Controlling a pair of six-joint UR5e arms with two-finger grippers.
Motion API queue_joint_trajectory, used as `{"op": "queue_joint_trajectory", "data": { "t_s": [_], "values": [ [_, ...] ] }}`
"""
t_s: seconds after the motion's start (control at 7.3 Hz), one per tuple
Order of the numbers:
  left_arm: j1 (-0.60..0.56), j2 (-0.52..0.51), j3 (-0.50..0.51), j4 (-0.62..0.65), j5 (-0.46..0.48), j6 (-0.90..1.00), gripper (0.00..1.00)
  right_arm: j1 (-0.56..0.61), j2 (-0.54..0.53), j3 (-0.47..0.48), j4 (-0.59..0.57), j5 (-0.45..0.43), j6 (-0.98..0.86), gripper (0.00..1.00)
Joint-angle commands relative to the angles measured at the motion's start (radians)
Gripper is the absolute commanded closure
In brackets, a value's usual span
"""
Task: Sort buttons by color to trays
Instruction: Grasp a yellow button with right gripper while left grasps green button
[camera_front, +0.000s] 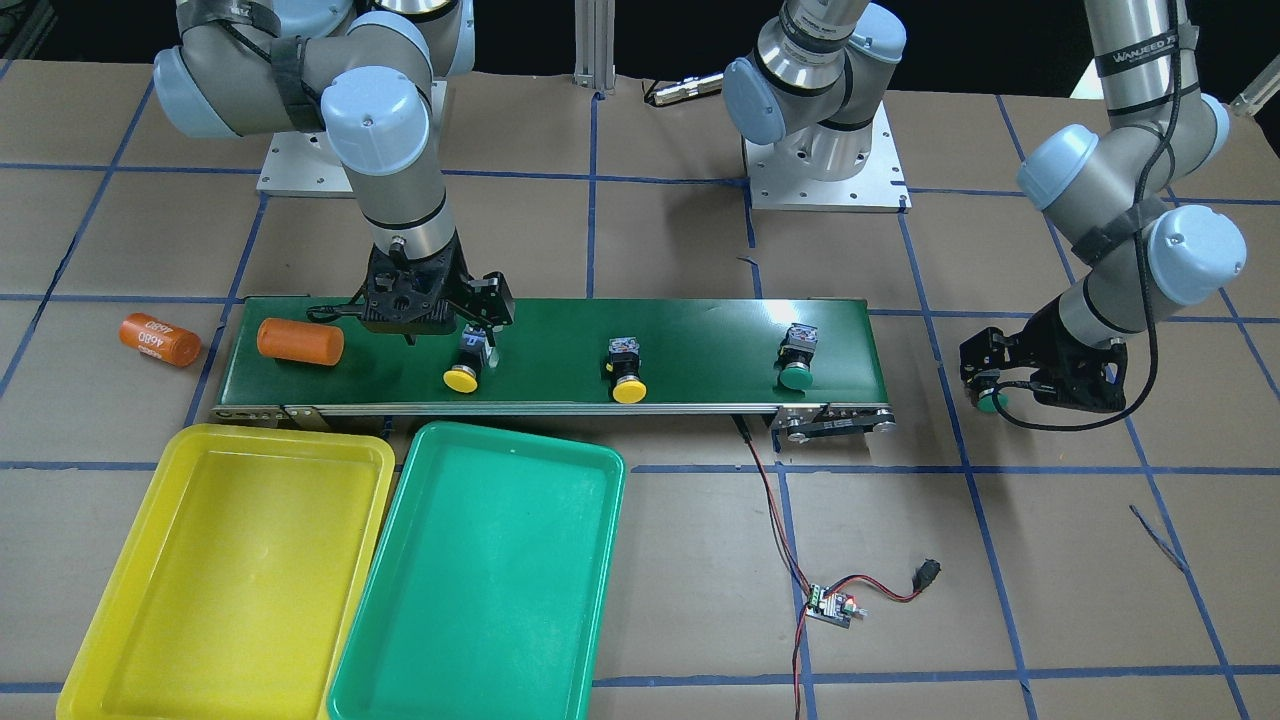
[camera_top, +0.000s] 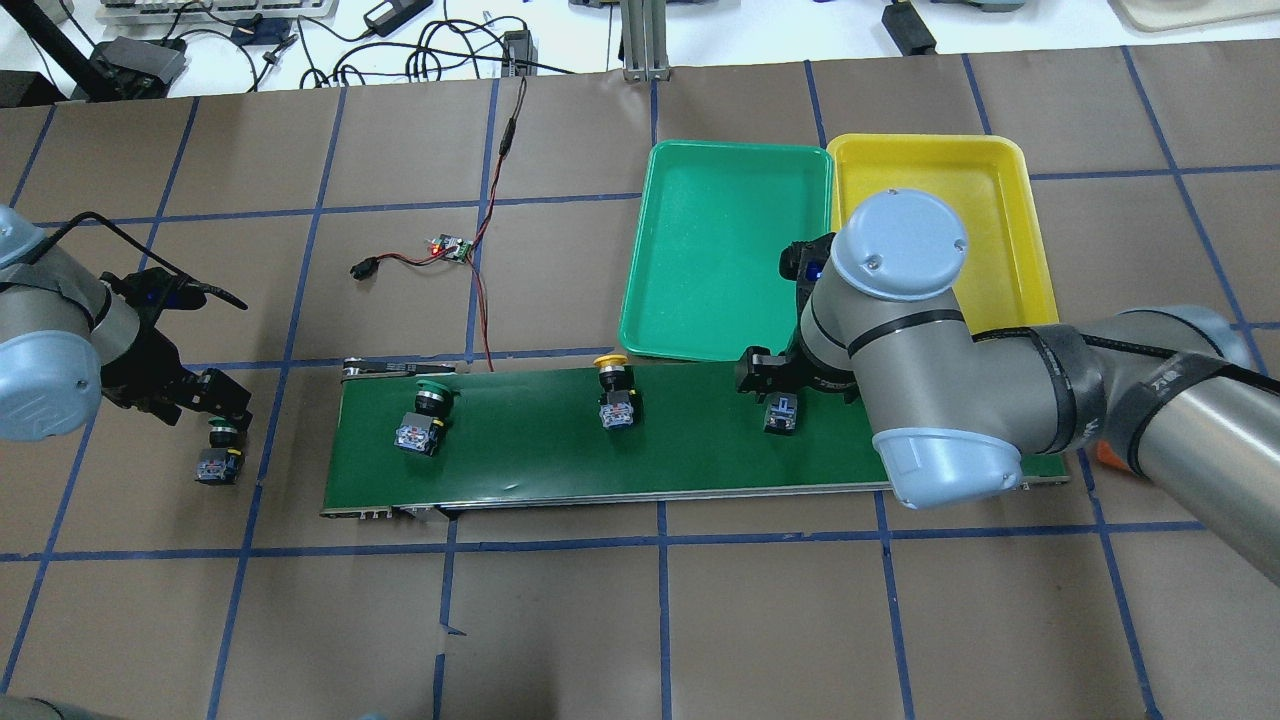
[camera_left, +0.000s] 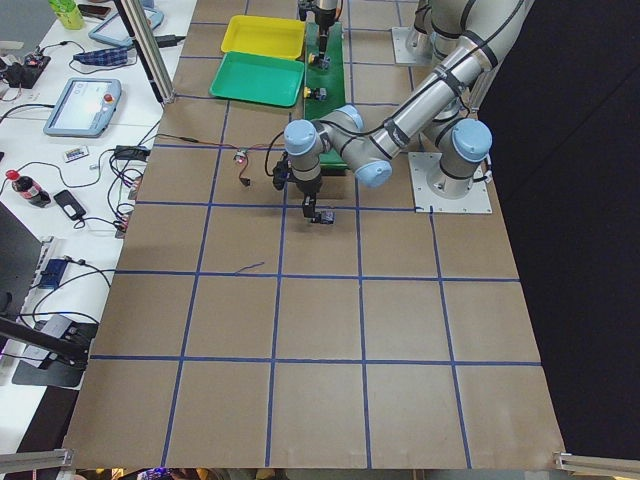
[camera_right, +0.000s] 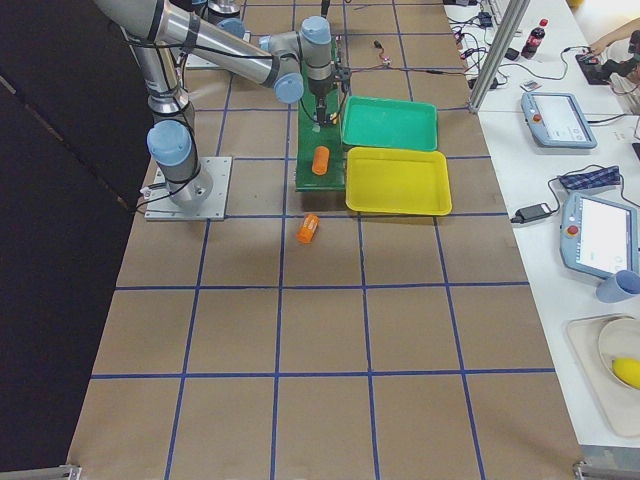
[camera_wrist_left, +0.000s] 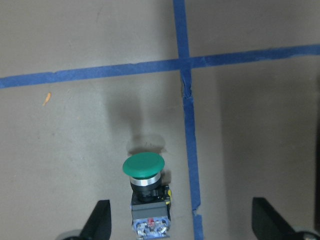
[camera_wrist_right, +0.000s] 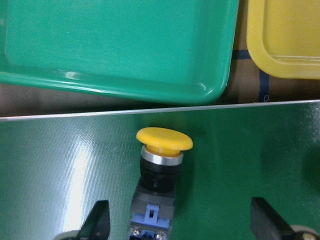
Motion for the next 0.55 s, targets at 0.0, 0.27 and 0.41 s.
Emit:
{"op": "queue_joint_trajectory", "data": {
  "t_s": [0.0,0.27,0.41],
  "values": [
    [0.022,-0.047,-0.013,0.006,-0.002,0.033,0.12,0.003,0.013,0.003,-0.001,-0.004,-0.005,0.10],
    [0.022,-0.054,-0.012,0.005,-0.003,0.025,0.99,0.003,0.028,0.006,0.002,-0.015,-0.008,0.40],
    [0.022,-0.054,-0.007,0.005,-0.003,0.024,1.00,0.002,0.034,0.006,0.000,-0.012,-0.043,0.51]
  ]
}}
